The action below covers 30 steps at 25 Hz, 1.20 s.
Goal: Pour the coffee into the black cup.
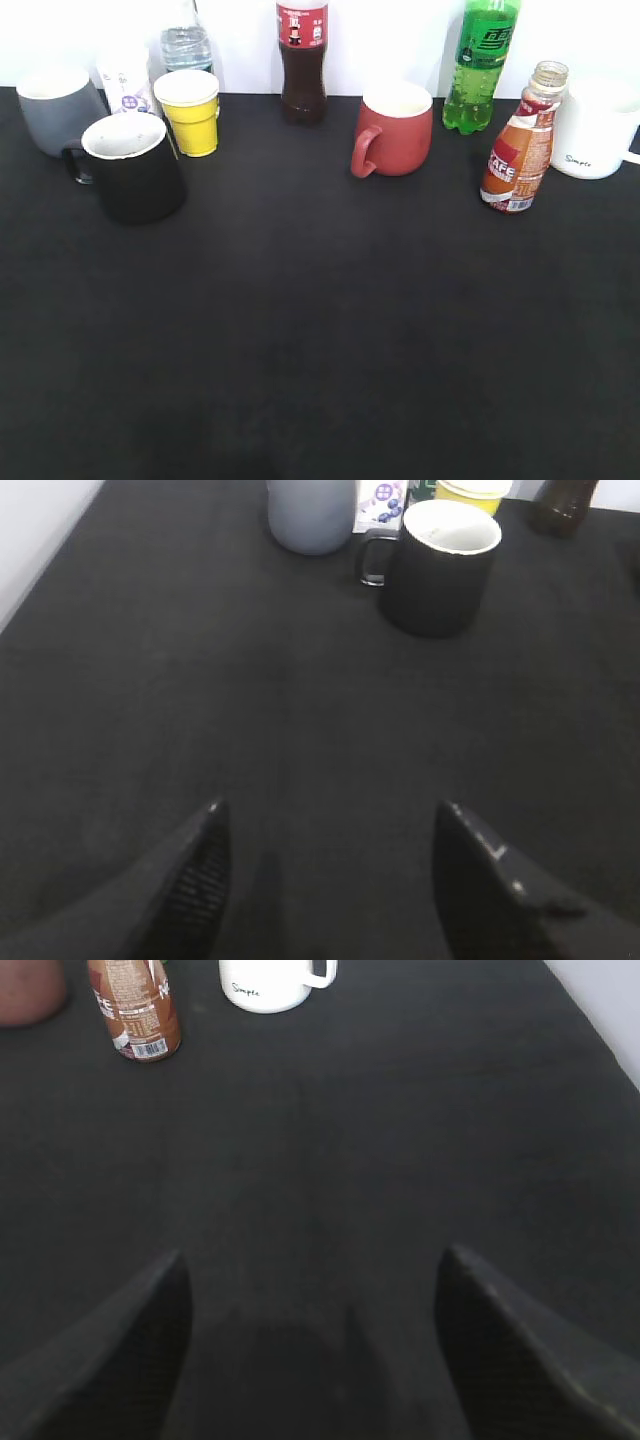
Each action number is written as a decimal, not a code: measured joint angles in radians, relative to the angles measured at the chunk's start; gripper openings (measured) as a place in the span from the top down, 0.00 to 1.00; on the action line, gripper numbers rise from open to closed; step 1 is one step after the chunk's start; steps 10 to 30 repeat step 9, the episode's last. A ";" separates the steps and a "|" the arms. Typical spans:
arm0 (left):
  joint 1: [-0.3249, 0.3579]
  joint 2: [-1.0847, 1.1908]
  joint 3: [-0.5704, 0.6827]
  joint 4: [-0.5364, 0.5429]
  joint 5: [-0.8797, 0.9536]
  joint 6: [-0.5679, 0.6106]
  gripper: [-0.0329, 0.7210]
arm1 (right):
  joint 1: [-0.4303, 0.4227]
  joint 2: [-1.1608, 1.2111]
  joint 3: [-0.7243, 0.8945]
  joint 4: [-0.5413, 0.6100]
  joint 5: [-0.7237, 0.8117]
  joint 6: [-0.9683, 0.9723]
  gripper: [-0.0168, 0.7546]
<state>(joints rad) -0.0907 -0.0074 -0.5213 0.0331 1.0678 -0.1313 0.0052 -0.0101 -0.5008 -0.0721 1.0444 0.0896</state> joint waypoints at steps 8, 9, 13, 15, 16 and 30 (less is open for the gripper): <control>0.000 0.000 0.000 -0.001 0.000 0.000 0.35 | 0.000 0.000 0.000 0.000 0.000 0.000 0.21; 0.000 0.000 0.000 -0.001 0.000 0.000 0.36 | 0.000 0.000 0.000 0.000 0.000 0.000 0.21; 0.000 0.000 0.000 -0.001 0.000 0.000 0.36 | 0.000 0.000 0.000 0.000 0.000 0.000 0.21; 0.000 0.000 0.000 -0.001 0.000 0.000 0.36 | 0.000 0.000 0.000 0.000 0.000 0.000 0.21; 0.000 0.000 0.000 -0.001 0.000 0.000 0.36 | 0.000 0.000 0.000 0.000 0.000 0.000 0.21; 0.000 0.000 0.000 -0.001 0.000 0.000 0.36 | 0.000 0.000 0.000 0.000 0.000 0.000 0.21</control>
